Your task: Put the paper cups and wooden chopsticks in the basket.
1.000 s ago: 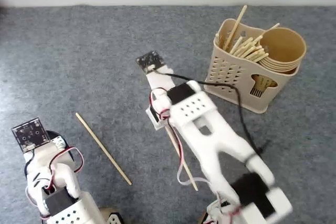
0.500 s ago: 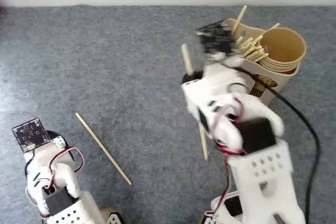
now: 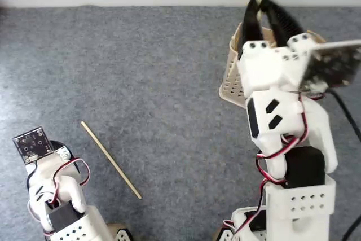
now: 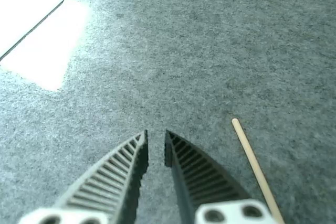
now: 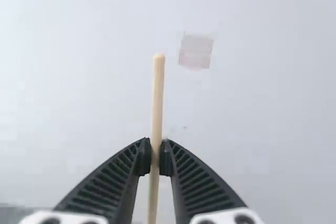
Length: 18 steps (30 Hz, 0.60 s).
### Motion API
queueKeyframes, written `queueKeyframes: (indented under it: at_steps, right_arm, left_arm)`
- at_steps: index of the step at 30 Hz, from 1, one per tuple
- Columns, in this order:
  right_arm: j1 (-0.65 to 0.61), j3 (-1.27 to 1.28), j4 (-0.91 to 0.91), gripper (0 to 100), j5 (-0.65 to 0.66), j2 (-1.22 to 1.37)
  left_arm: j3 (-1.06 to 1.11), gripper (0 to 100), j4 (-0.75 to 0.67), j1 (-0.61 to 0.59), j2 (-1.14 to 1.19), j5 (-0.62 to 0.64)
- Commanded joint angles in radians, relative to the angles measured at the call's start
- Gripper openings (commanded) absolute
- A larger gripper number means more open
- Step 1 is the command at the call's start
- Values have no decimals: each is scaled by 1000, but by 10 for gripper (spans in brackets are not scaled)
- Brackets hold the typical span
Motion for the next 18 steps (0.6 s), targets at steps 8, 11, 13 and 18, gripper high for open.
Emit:
queueKeyframes:
  at_steps: [8, 11, 13, 18]
  right_arm:
    - [113, -17, -288, 8, -12, 239]
    - [130, -17, -323, 8, -14, 323]
    - [142, -17, -366, 8, -14, 372]
    - [150, -17, -449, 8, -14, 458]
  left_arm:
    - [-8, 55, -20, -6, 5, -8]
    - [-8, 55, -20, -6, 5, -8]
    - [-8, 55, -20, -6, 5, -8]
    - [-8, 55, -20, -6, 5, -8]
